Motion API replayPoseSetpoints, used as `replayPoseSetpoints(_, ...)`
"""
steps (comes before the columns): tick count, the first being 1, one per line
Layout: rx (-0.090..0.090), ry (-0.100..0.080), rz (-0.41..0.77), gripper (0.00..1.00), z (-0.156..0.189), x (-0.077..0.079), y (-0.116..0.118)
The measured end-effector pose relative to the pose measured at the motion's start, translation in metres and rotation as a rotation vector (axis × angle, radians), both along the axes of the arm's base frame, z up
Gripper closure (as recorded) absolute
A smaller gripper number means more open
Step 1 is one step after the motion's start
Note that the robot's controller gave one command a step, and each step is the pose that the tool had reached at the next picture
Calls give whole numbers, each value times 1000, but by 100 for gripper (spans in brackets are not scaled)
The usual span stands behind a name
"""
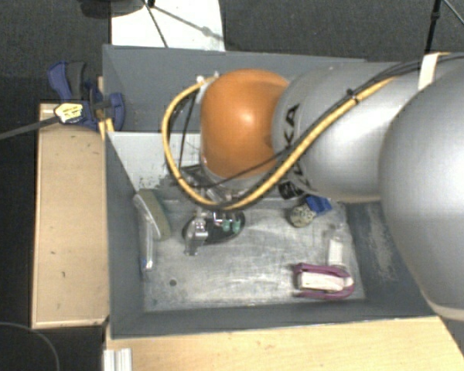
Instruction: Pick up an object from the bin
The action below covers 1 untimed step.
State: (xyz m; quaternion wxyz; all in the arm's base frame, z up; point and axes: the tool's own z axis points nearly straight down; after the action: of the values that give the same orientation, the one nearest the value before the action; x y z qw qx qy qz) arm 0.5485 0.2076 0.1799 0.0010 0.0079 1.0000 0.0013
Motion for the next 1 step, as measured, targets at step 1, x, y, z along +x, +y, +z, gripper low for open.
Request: replayPoseSetpoints(1, 0, -7, 311, 0, -108, 22, -59)
